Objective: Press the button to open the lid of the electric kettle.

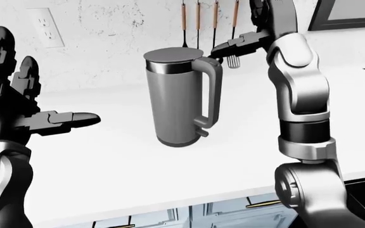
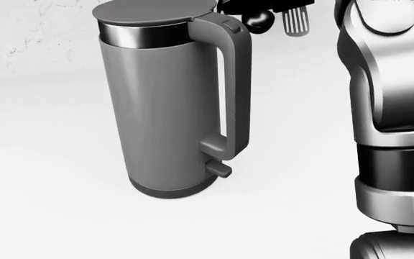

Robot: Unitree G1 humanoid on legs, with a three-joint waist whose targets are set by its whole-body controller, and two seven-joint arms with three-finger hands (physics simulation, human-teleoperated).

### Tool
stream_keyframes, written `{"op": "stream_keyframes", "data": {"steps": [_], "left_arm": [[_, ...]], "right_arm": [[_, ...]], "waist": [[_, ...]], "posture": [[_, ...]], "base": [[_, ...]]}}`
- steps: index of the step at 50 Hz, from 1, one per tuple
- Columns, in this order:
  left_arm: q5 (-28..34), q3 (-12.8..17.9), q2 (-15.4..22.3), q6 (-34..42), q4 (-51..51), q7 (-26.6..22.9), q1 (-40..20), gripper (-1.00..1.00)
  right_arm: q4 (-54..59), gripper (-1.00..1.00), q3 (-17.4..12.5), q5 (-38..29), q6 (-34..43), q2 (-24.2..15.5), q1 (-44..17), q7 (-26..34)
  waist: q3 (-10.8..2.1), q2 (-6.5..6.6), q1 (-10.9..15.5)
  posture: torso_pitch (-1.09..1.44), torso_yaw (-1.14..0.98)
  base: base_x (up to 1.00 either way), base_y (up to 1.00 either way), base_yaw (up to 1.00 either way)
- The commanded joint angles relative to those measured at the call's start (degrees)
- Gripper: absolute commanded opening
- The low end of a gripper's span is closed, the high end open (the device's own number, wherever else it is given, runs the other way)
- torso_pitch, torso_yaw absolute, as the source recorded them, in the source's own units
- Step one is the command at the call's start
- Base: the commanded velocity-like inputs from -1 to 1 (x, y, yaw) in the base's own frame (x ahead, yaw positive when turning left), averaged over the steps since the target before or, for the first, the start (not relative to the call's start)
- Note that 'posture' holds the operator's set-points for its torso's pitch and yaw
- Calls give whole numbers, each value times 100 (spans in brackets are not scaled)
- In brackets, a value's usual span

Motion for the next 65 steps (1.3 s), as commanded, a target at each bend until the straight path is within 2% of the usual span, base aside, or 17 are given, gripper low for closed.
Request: {"op": "stream_keyframes", "data": {"steps": [1, 65], "left_arm": [[9, 36, 85, -138, -101, 19, -136, 100], [-5, 29, 78, -117, -107, 22, -149, 100]], "right_arm": [[-145, 100, -39, -16, -147, -42, -205, -21], [-84, 100, -36, -147, -401, 9, 119, -19]], "waist": [[-63, 18, -2], [-77, 13, 2]], "posture": [[-34, 0], [-34, 0]], "base": [[0, 0, 0], [0, 0, 0]]}}
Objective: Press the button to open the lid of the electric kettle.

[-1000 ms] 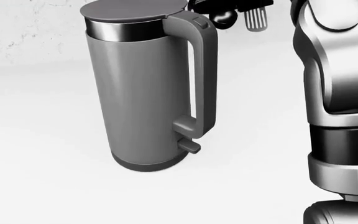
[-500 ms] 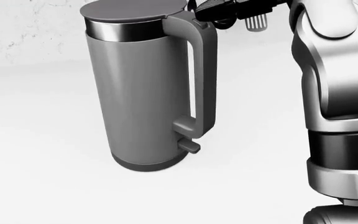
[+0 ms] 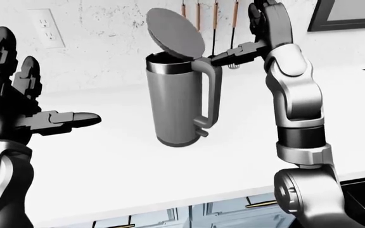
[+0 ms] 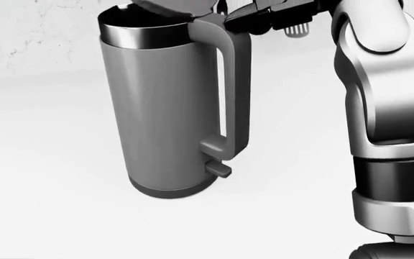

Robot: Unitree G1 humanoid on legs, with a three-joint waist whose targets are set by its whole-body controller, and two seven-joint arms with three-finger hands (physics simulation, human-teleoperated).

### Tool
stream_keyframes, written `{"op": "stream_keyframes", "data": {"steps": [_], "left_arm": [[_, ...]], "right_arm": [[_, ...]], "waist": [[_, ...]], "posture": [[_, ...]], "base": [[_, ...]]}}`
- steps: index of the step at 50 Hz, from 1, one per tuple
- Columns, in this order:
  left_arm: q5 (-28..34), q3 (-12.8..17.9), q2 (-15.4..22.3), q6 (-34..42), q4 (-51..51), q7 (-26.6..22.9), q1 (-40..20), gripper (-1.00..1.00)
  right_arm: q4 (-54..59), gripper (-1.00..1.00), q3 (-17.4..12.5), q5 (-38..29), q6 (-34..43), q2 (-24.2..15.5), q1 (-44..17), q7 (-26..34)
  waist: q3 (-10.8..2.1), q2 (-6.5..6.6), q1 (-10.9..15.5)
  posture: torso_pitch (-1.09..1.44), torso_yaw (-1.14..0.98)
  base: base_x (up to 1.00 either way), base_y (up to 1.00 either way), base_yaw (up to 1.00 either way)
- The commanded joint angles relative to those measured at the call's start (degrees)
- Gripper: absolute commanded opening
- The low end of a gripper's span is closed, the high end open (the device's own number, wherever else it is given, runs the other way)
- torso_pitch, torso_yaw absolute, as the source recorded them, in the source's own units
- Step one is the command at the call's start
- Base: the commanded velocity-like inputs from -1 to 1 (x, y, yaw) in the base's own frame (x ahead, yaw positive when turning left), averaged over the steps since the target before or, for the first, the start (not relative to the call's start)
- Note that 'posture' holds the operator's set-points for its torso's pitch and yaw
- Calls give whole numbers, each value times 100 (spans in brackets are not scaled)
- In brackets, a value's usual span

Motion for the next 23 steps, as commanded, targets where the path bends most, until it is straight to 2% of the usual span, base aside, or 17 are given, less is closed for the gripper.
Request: {"op": "stream_keyframes", "data": {"steps": [1, 23], "left_arm": [[-2, 55, 91, -123, -112, 20, -138, 100], [-16, 40, 84, -122, -120, 30, -143, 100]], "right_arm": [[-113, 100, -41, -39, -152, -52, -189, -38], [60, 100, -76, -321, -468, -155, 78, -187]], "waist": [[-57, 18, -1], [-69, -10, 24]], "posture": [[-34, 0], [-34, 0]], "base": [[0, 0, 0], [0, 0, 0]]}}
